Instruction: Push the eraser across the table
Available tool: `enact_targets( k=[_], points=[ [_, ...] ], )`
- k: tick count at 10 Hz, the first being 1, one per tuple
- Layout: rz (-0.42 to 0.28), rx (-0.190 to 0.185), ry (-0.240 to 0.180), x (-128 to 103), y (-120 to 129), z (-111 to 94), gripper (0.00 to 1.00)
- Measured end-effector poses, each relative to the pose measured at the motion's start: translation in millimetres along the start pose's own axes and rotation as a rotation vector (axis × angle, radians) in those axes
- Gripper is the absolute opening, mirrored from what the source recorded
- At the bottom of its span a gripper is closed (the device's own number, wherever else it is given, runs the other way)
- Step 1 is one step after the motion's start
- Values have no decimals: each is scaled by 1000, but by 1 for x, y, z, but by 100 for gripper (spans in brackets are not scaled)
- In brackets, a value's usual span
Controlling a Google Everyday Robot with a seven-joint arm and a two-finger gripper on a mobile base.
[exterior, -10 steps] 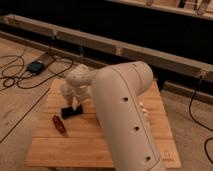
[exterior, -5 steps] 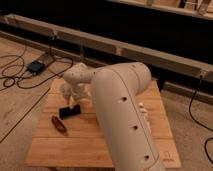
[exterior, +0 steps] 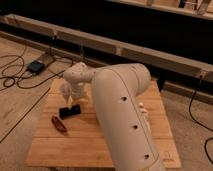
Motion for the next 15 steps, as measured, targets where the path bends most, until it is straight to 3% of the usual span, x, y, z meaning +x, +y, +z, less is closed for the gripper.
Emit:
enact_targets(
  k=[4,7,9,10,13,15],
  points=[
    [37,-57,-13,4,-7,-12,80],
    [25,-107,-16,7,3,-16,80],
    [23,-109,-25,6,2,-15,80],
    [32,-93,-35,5,-6,-15,80],
    [71,5,-59,6,-52,-16,80],
    [76,95,-64,10,-82,-11,80]
  ],
)
